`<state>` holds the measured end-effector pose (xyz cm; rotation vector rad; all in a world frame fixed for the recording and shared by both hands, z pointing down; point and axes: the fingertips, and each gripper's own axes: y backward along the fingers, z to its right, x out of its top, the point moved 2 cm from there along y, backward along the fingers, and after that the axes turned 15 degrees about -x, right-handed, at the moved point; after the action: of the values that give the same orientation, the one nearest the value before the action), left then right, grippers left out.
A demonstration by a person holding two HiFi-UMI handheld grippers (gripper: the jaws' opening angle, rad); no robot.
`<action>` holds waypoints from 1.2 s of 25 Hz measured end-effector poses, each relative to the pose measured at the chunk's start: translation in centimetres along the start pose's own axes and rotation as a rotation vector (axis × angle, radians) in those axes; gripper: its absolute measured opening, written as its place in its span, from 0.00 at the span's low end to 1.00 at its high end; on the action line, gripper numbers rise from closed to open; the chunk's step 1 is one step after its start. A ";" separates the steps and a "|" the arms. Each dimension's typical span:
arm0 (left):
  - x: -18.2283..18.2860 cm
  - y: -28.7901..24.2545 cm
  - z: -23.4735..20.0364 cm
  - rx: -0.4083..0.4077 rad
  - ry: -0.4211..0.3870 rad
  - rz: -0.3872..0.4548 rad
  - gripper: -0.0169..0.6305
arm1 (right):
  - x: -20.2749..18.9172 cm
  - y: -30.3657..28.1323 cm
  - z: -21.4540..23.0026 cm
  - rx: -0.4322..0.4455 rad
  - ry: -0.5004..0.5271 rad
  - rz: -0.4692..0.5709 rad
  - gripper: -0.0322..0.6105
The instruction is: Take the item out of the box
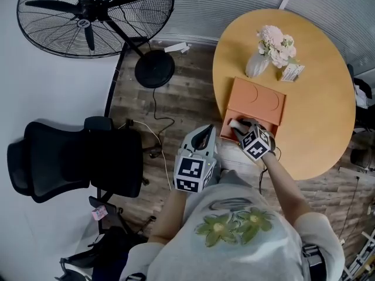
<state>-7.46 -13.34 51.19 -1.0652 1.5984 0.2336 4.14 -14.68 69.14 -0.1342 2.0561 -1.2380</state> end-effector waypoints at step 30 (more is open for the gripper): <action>-0.1 0.7 0.1 0.027 0.004 0.002 0.03 | -0.6 -0.2 -1.0 0.061 0.029 -0.059 0.28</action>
<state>-7.92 -12.77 50.96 -1.0445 1.6017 0.2108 3.89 -13.86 69.91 -0.1503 2.0502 -1.3444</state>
